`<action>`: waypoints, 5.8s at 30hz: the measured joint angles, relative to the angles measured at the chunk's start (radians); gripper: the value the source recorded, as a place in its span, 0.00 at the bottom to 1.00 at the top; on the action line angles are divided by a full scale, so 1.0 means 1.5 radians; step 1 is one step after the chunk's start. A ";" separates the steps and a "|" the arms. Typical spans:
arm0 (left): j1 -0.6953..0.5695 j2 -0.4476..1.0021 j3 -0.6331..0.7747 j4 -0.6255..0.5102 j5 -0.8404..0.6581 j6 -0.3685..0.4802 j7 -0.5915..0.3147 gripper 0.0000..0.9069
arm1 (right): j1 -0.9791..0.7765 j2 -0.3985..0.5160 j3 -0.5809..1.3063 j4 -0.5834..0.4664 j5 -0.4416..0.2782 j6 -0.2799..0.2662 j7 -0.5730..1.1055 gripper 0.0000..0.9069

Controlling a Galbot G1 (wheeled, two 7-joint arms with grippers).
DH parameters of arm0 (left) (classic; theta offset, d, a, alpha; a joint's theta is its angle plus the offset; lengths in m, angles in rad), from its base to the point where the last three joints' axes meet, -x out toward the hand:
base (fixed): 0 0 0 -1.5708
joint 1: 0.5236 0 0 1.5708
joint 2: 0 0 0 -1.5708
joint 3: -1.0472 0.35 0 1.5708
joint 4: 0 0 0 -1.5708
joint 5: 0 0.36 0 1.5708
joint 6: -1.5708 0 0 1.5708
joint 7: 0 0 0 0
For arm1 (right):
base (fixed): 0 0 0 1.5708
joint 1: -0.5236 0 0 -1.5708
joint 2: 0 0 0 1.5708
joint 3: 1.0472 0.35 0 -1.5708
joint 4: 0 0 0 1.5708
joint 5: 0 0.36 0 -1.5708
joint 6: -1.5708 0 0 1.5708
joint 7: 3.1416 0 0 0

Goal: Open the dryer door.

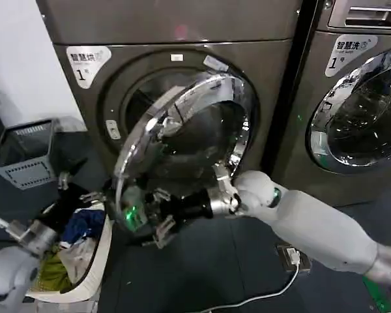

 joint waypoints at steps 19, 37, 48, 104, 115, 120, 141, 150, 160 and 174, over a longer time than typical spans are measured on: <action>-0.013 0.089 0.071 0.000 -0.029 -0.014 0.095 1.00 | -0.029 -0.138 0.014 0.076 -0.025 0.005 -0.102 1.00; -0.076 0.125 0.178 -0.028 0.014 -0.022 0.106 1.00 | -0.111 -0.252 0.090 0.091 -0.059 0.078 -0.248 1.00; -0.140 0.134 0.282 -0.077 0.043 -0.023 0.105 1.00 | -0.212 -0.314 0.184 0.040 -0.048 0.129 -0.329 1.00; -0.599 -0.192 0.800 0.069 0.117 -0.010 0.044 1.00 | -1.000 -0.179 1.280 -0.629 -0.373 0.245 0.286 1.00; -0.626 -0.284 0.823 0.141 0.139 -0.010 0.027 1.00 | -1.155 -0.040 1.475 -0.488 -0.497 0.182 0.441 1.00; -0.630 -0.325 0.829 0.172 0.156 -0.008 0.003 1.00 | -1.212 0.017 1.539 -0.422 -0.525 0.160 0.457 1.00; -0.663 -0.467 0.828 0.348 0.342 -0.031 -0.155 1.00 | -1.323 0.213 1.656 -0.184 -0.525 0.120 0.459 1.00; -0.673 -0.512 0.819 0.424 0.460 -0.035 -0.205 1.00 | -1.325 0.240 1.666 -0.142 -0.522 0.086 0.460 1.00; -0.674 -0.511 0.800 0.469 0.541 0.015 -0.256 1.00 | -1.328 0.250 1.675 -0.126 -0.523 0.083 0.455 1.00; -0.673 -0.511 0.783 0.485 0.588 0.084 -0.284 1.00 | -1.330 0.252 1.676 -0.120 -0.522 0.080 0.452 1.00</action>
